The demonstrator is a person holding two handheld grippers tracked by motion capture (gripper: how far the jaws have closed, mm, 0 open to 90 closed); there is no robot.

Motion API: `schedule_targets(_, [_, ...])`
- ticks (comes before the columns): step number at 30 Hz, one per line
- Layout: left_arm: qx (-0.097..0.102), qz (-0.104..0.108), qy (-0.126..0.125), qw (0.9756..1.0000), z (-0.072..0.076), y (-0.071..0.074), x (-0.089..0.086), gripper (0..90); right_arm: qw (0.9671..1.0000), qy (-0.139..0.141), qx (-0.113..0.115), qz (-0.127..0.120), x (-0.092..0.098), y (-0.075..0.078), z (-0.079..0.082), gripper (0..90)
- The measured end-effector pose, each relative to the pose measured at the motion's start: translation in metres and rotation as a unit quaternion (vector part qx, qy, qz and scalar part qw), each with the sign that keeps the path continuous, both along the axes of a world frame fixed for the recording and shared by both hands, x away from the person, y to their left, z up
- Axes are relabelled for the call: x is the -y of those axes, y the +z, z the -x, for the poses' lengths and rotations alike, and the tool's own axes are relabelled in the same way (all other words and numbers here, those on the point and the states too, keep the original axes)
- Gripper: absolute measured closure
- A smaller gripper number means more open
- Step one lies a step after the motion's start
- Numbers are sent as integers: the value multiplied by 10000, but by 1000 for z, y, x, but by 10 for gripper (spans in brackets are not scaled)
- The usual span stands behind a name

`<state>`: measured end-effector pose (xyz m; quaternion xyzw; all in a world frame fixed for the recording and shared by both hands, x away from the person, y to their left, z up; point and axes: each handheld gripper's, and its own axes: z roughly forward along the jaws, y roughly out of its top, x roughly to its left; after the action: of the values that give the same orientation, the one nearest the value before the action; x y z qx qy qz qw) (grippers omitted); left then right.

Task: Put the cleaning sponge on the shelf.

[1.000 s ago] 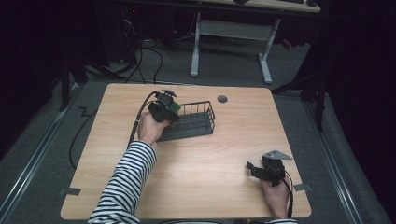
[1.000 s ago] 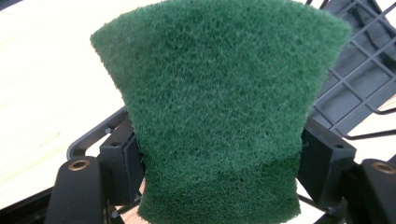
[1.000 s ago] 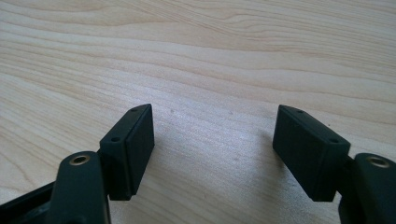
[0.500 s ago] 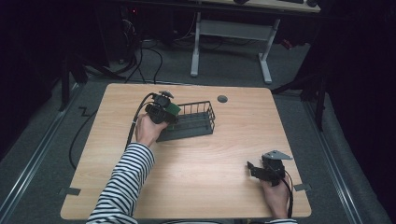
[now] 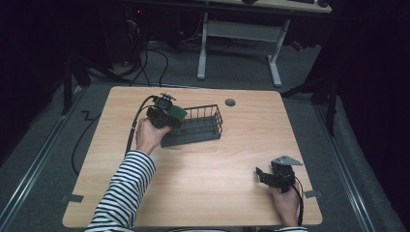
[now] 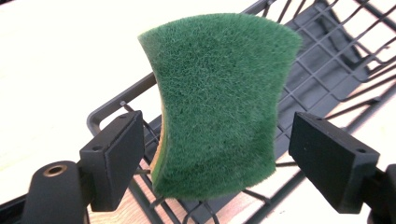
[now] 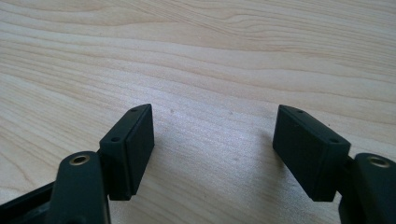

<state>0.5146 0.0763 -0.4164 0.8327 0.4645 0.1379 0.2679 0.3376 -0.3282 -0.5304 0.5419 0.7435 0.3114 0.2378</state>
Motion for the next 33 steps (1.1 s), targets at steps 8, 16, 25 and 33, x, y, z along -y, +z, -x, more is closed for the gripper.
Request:
schedule_targets(8, [102, 180, 2, 9998, 8, 13, -13, 203, 10000, 7, 4, 4, 0, 0, 0, 293])
schedule_targets(16, [204, 333, 21, 9992, 20, 19, -29, 205, 10000, 1, 7, 4, 0, 0, 0, 293])
schedule_targets(25, [216, 509, 98, 9984, 35, 20, -51, 209, 10000, -1, 4, 2, 0, 0, 0, 293])
schedule_targets(33, [299, 627, 127, 9975, 50, 24, -67, 208, 10000, -22, 2, -8, 0, 0, 0, 293])
